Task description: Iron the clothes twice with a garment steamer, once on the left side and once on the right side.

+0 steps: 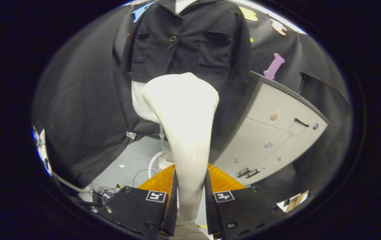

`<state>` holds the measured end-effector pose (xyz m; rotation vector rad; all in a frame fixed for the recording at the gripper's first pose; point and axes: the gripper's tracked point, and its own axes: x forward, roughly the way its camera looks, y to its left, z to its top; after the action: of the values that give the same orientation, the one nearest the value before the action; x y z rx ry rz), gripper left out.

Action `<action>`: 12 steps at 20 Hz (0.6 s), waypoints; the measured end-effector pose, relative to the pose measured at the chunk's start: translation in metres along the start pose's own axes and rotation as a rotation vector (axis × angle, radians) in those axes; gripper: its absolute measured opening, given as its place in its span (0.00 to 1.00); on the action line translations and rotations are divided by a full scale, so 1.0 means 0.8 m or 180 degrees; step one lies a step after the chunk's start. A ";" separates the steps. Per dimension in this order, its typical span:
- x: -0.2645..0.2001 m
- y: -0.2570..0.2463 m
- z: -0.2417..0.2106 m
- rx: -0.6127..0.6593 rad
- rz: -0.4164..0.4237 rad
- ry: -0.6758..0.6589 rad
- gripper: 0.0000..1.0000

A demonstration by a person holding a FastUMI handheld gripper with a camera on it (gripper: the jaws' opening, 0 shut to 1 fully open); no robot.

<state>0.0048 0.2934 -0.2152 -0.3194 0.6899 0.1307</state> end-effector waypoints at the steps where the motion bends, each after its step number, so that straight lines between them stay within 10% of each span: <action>1: -0.012 -0.020 -0.004 0.0076 -0.0058 0.0006 0.39; 12: -0.182 -0.285 0.034 0.0987 -0.0608 -0.0517 0.38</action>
<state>-0.0396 0.0857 -0.0459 -0.0745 0.5059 -0.1307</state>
